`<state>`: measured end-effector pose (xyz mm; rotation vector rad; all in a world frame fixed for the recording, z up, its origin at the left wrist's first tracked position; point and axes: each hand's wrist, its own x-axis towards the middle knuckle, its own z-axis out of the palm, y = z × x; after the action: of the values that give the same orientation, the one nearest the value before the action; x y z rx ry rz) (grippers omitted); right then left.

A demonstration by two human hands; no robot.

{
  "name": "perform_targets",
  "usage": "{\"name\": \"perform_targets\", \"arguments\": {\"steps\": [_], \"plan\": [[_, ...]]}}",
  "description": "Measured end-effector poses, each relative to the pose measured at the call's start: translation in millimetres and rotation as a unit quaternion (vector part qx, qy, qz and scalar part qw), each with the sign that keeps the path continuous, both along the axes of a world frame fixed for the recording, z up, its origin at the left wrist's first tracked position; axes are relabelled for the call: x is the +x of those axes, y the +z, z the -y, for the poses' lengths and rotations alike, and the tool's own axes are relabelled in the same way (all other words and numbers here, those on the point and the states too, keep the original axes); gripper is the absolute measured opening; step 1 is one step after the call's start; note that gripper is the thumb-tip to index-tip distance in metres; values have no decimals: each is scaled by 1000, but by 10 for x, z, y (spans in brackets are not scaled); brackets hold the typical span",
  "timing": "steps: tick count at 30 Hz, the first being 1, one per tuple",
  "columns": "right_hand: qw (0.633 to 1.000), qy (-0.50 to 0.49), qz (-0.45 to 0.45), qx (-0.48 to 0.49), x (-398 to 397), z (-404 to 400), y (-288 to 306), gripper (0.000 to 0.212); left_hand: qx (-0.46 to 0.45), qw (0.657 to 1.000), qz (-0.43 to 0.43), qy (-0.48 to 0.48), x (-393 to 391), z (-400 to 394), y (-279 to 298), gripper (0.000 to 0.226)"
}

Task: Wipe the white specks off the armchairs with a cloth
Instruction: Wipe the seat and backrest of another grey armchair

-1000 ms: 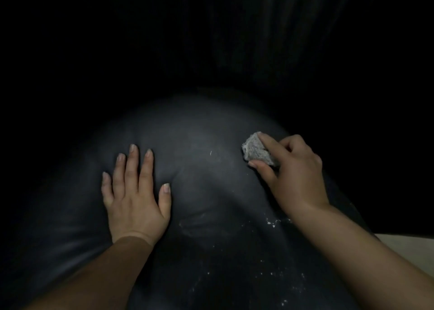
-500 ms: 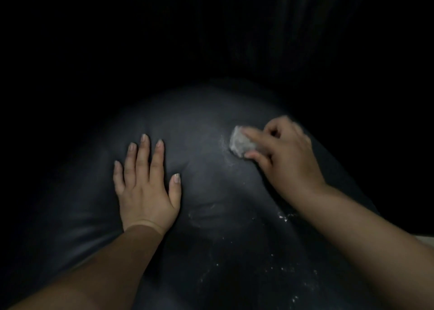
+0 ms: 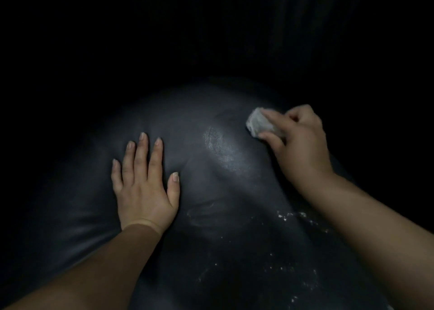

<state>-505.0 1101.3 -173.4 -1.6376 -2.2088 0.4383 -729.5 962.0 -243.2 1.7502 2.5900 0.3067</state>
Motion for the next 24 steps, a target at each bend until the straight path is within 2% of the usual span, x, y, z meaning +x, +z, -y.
{"name": "perform_targets", "arguments": {"steps": [2,4,6,8,13,15,19,20,22,24], "plan": [[999,-12,-22,-27,-205,-17,-23,38,-1,1000,3,1,10,2,6,66],[996,51,-33,-64,-297,262,-32,35,-2,1000,8,1,15,8,26,67],[988,147,-17,-53,-166,672,1,39,-5,1000,11,2,13,5,40,67],[984,168,-14,-50,87,827,48,47,-9,1000,15,1,16,7,45,67],[999,-20,-25,-20,134,245,-5,43,-11,1000,17,-3,20,0,45,67],[998,-31,-44,-26,22,305,-6,43,-12,1000,19,-3,24,6,53,67],[990,131,-33,-38,111,728,53,42,-24,999,22,-4,30,-17,107,67],[990,137,-18,-22,187,675,49,40,-26,999,21,-6,26,-24,123,67],[999,53,-4,7,366,480,6,38,-30,999,21,-8,17,-14,148,66],[997,-66,-35,-18,492,398,-37,41,-31,999,23,-10,-9,9,162,66]]}}
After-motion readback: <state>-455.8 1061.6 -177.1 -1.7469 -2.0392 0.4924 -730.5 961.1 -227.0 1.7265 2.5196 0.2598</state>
